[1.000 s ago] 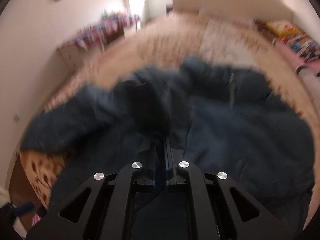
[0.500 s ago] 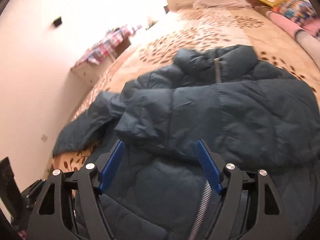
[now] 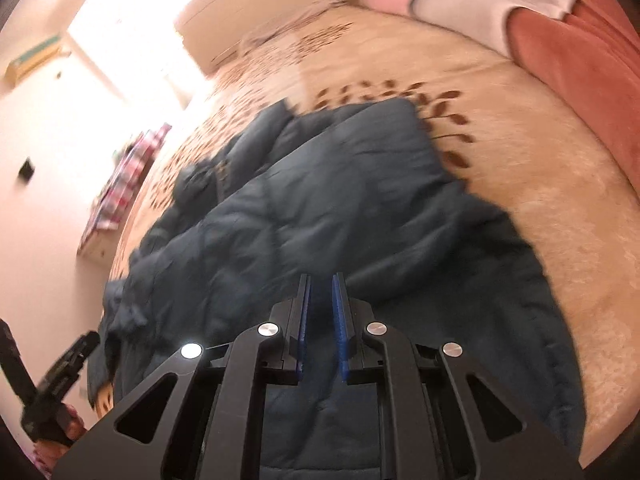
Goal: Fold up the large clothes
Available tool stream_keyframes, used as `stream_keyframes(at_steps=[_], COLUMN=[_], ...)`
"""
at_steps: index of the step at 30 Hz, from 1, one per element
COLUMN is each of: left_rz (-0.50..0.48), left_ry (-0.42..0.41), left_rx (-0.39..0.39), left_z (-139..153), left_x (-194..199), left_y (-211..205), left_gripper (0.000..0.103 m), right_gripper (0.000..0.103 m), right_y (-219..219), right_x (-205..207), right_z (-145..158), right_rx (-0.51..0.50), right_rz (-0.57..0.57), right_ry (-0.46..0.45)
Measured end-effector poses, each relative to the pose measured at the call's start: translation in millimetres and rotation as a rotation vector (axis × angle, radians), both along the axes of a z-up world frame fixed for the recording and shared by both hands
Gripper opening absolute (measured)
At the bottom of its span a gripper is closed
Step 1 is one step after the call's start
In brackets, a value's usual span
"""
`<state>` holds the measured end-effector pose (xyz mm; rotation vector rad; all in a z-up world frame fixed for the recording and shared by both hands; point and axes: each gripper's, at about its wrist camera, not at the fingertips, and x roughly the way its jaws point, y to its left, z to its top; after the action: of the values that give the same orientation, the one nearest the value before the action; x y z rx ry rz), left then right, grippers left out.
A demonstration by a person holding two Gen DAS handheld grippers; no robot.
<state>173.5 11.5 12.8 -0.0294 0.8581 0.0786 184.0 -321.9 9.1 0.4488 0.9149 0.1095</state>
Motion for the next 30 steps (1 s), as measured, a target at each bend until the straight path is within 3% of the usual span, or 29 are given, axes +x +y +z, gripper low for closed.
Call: stream_keyframes(at_steps=[5,9,12,19,30], left_rz=[0.015,0.032,0.036,0.027,0.214], left_ry=[0.055,0.128,0.135,0.051,0.027], left_rx=[0.042,0.024,0.004,-0.057,-0.225], left_z=[-19.8,-39.9,-42.0,-14.5,-15.7], left_x=[22.6,34.8,31.9,-8.4,-84.4], left_y=[-6.9,-5.8,-2.5,13.7,106.6], left_gripper=[0.061,0.061,0.061,0.066,0.069], right_gripper=[0.015,0.01,0.01,0.01,0.01], right_y=[-29.4,-36.6,-33.8,-9.2,58.3], right_x=[9.2,15.9,11.9,-26.1,-88.8], right_z=[-19.2,-37.5,-33.2,-1.5,16.0], right_rx=[0.017,-0.018,-0.052,-0.128,-0.146], right_rz=[-0.057,-0.046,-0.045,0.001,0.164], right_ry=[0.058,0.13,0.134,0.062,0.05])
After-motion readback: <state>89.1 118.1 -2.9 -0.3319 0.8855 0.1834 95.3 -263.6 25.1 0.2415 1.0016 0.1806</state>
